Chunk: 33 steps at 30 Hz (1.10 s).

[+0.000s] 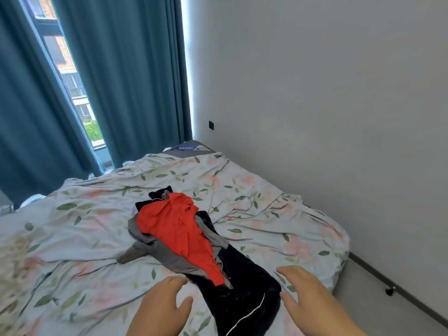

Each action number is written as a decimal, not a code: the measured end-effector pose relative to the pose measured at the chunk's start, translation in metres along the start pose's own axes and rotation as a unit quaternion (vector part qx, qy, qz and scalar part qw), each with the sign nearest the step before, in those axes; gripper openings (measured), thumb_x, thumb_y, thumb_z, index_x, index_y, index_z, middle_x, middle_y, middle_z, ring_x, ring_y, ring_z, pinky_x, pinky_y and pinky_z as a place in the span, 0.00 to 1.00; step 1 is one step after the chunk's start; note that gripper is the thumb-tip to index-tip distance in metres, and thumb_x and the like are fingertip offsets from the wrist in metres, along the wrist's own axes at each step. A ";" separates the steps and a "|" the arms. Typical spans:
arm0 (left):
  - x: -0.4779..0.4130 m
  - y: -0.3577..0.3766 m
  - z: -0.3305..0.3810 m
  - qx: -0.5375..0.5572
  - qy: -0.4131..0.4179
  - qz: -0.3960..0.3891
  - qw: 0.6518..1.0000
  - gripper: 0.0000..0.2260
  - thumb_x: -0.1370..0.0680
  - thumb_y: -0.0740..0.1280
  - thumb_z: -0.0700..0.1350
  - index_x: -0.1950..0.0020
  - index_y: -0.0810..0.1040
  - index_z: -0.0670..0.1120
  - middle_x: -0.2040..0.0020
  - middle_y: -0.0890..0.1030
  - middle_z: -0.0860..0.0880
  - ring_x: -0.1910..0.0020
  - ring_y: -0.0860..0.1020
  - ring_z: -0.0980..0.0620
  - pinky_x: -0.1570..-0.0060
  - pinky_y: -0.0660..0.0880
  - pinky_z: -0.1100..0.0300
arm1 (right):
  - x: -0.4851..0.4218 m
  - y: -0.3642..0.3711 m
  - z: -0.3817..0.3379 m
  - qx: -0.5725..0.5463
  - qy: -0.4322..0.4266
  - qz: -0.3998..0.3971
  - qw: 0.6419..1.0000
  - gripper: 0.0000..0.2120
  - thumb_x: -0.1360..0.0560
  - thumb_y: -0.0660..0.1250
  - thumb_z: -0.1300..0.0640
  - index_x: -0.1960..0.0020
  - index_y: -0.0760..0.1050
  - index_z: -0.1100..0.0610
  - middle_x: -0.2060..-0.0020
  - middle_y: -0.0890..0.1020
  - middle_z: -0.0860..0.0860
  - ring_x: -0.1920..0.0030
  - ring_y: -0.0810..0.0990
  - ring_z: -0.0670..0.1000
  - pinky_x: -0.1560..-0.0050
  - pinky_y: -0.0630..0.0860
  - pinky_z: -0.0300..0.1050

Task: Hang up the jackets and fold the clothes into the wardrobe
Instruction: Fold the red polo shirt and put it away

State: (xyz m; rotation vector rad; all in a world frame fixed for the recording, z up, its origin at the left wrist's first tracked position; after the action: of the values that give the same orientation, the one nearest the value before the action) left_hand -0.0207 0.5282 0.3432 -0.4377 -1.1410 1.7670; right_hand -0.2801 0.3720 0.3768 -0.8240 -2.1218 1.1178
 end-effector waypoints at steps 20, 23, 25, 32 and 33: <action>-0.162 0.244 -0.089 0.337 -0.397 0.036 0.853 0.03 0.24 0.68 0.45 0.54 0.77 0.54 0.54 0.80 0.56 0.55 0.78 0.59 0.53 0.74 0.63 | -0.317 0.238 0.090 -0.075 -0.068 -0.342 0.934 0.20 0.21 0.63 0.51 0.30 0.70 0.47 0.37 0.74 0.41 0.43 0.73 0.38 0.44 0.67 0.29; -0.195 0.294 -0.111 0.386 -0.400 0.044 0.830 0.07 0.23 0.65 0.39 0.57 0.76 0.51 0.58 0.80 0.54 0.63 0.76 0.57 0.60 0.71 0.62 | -0.346 0.302 0.100 -0.122 -0.016 -0.352 0.928 0.19 0.21 0.64 0.55 0.31 0.72 0.53 0.37 0.77 0.46 0.43 0.75 0.40 0.44 0.68 0.30; -0.212 0.319 -0.124 0.389 -0.392 0.045 0.833 0.09 0.24 0.66 0.38 0.59 0.74 0.52 0.62 0.78 0.52 0.66 0.73 0.55 0.62 0.69 0.62 | -0.358 0.333 0.097 -0.135 -0.002 -0.351 0.927 0.20 0.20 0.62 0.58 0.28 0.70 0.57 0.34 0.76 0.51 0.38 0.75 0.44 0.40 0.68 0.32; -0.265 0.389 -0.147 0.375 -0.402 0.051 0.834 0.12 0.34 0.71 0.53 0.57 0.74 0.49 0.63 0.78 0.53 0.66 0.75 0.57 0.66 0.70 0.62 | -0.387 0.387 0.099 -0.165 0.005 -0.335 0.928 0.17 0.20 0.58 0.62 0.32 0.72 0.54 0.41 0.78 0.48 0.44 0.76 0.42 0.45 0.70 0.30; -0.269 0.393 -0.150 0.347 -0.412 0.058 0.841 0.09 0.32 0.70 0.52 0.60 0.72 0.49 0.64 0.77 0.53 0.66 0.74 0.56 0.66 0.69 0.60 | -0.389 0.387 0.101 -0.166 -0.002 -0.332 0.929 0.16 0.20 0.59 0.61 0.33 0.73 0.53 0.44 0.78 0.46 0.45 0.77 0.41 0.47 0.70 0.29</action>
State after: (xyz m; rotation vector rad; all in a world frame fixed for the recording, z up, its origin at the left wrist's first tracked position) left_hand 0.0096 0.3299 -0.1140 0.7865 -0.9027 2.3996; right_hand -0.0152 0.2084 -0.0856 -0.1844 -2.3541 0.4105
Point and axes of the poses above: each hand's wrist, its own x-axis away from the middle knuckle, its own y-axis out of the palm, z = x × y, the point moved 8 cm from there along -x, towards the middle knuckle
